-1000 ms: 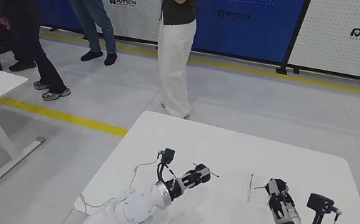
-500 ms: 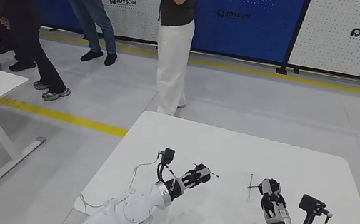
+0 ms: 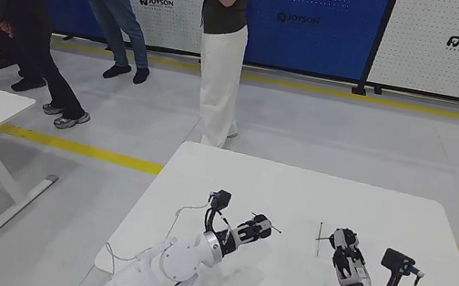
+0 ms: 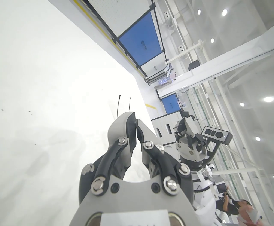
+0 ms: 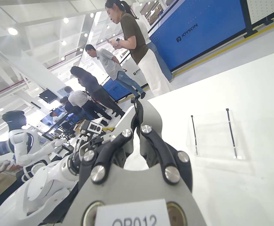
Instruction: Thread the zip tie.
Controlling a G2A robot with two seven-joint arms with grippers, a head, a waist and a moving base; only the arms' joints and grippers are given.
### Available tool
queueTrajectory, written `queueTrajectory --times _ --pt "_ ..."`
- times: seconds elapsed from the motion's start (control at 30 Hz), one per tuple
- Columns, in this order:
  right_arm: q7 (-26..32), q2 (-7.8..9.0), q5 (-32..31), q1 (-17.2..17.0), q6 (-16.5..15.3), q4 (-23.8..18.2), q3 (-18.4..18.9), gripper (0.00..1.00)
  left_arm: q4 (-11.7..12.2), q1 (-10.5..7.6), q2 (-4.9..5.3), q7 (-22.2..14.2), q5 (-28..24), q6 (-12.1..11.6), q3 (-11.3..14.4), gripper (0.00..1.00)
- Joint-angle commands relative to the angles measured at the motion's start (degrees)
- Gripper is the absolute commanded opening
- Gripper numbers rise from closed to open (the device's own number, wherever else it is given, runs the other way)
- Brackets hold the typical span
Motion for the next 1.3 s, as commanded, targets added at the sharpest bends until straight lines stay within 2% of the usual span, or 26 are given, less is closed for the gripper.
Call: queueTrajectory --times 0.0,0.1,0.2,0.3,0.4,0.8,1.1,1.27 --pt "0.00 0.00 0.00 0.00 0.00 0.00 0.00 0.00 -0.01 0.00 0.00 0.06 0.05 0.05 0.01 0.00" --pt "-0.57 -0.13 -1.57 0.05 1.03 0.20 -0.19 0.00 -0.32 0.19 -0.06 0.32 -0.54 -0.25 0.09 0.00" --pt "-1.45 -0.43 -1.18 0.08 2.40 0.34 -0.45 0.00 -0.88 0.76 0.01 0.23 -1.31 -2.13 -0.18 0.00" --pt "-2.39 -0.70 -4.16 -0.01 4.49 0.36 -1.79 0.00 -1.27 1.52 0.21 0.09 -0.81 -3.82 -0.58 0.00" --pt "-1.07 -1.00 -0.62 -0.44 2.67 0.14 -2.76 0.00 -1.76 2.08 0.39 -0.30 -0.52 -4.38 -0.94 0.00" --pt "-1.66 -1.23 -0.09 -0.18 3.40 0.53 -3.08 0.00 -1.80 2.14 0.39 -0.34 -0.67 -4.46 -0.95 0.00" --pt "-6.10 -3.56 -2.42 5.06 10.39 4.48 -10.38 0.00 -1.80 2.14 0.39 -0.34 -0.67 -4.46 -0.95 0.00" --pt "-4.36 -4.08 -0.85 6.19 10.42 5.32 -11.69 0.00 -1.80 2.14 0.39 -0.34 -0.67 -4.46 -0.95 0.00"
